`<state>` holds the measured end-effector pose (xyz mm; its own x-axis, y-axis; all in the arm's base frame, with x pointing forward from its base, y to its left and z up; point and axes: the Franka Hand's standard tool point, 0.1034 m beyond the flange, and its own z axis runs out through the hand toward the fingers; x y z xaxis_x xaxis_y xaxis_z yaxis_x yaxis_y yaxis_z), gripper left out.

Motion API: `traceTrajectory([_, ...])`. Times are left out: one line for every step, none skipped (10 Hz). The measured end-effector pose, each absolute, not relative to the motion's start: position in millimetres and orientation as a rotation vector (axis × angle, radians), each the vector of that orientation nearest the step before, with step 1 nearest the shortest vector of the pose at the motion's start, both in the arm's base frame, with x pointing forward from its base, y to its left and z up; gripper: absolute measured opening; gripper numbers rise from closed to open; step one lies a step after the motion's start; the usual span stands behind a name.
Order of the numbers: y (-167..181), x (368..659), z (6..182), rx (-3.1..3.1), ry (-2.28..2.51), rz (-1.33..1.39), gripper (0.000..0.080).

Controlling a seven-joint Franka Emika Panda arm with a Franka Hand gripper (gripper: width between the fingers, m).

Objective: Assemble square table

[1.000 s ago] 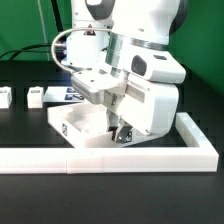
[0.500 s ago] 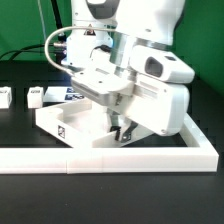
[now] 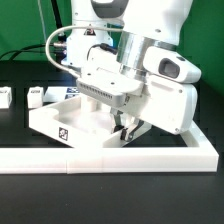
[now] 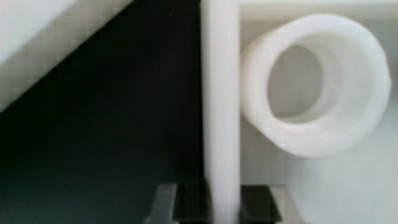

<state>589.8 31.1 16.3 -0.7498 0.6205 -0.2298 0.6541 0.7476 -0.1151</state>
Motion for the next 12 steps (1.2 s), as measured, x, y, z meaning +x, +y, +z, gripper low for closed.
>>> traceTrajectory([30,593,16.3,1.014,2.752,-0.225,0.0063])
traceTrajectory([26,595,16.0,1.013,2.726,-0.144,0.0063])
traceTrajectory([20,596,16.4,1.013,2.688,-0.046,0.0064])
traceTrajectory([18,595,16.4,0.993,2.69,-0.044,0.0064])
traceTrajectory([18,595,16.4,0.991,2.691,-0.047,0.0064])
traceTrajectory([17,595,16.2,0.91,2.718,-0.064,0.0064])
traceTrajectory([15,594,16.1,0.812,2.746,-0.083,0.0064])
traceTrajectory([14,594,16.0,0.725,2.768,-0.101,0.0064])
traceTrajectory([13,594,15.7,0.647,2.786,-0.117,0.0063])
traceTrajectory([12,593,15.5,0.617,2.792,-0.124,0.0063])
traceTrajectory([11,592,15.3,0.515,2.813,-0.143,0.0063])
traceTrajectory([11,591,15.3,0.449,2.823,-0.158,0.0063])
